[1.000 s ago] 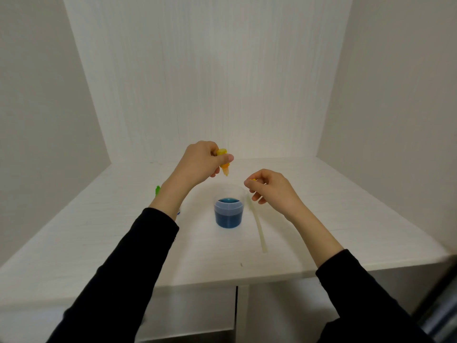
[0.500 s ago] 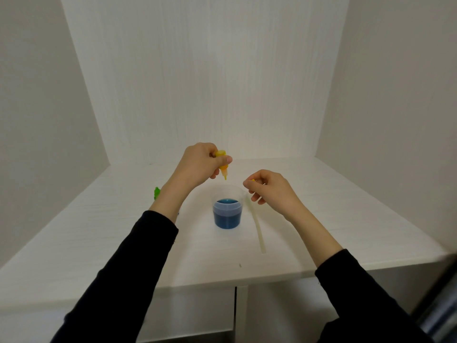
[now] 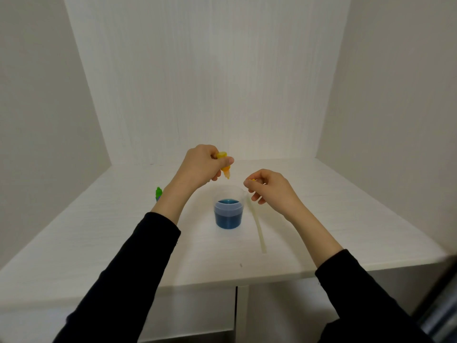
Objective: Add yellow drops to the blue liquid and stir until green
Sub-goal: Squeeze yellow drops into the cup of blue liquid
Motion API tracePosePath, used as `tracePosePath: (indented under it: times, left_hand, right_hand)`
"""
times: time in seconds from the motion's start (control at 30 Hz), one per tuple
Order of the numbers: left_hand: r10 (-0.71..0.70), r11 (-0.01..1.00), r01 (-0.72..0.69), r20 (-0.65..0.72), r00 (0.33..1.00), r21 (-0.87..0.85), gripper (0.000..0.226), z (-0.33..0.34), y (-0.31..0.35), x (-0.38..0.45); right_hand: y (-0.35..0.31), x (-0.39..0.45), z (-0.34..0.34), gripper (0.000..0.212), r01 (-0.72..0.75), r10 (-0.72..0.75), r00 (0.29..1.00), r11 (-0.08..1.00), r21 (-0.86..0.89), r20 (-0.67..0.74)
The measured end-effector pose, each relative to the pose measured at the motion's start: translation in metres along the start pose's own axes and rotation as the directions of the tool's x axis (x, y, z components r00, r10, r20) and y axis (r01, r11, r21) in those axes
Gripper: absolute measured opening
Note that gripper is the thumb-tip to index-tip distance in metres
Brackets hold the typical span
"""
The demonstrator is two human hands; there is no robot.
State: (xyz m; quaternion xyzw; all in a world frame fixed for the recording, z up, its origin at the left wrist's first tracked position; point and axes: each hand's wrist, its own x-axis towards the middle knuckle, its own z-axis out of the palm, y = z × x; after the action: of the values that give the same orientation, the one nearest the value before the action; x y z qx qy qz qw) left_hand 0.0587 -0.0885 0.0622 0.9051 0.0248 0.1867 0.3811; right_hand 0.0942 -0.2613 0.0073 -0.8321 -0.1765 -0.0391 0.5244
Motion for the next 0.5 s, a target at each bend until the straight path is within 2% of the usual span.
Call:
tracePosePath:
  times: [0.5]
  left_hand:
    - [-0.001,0.999,0.000,-0.025,1.000,-0.033,0.030,-0.0012,-0.0071,0.0011]
  right_hand:
    - [-0.0020,-0.0012,0.0006,0.016,0.000,0.000,1.000,1.000,0.009,0.007]
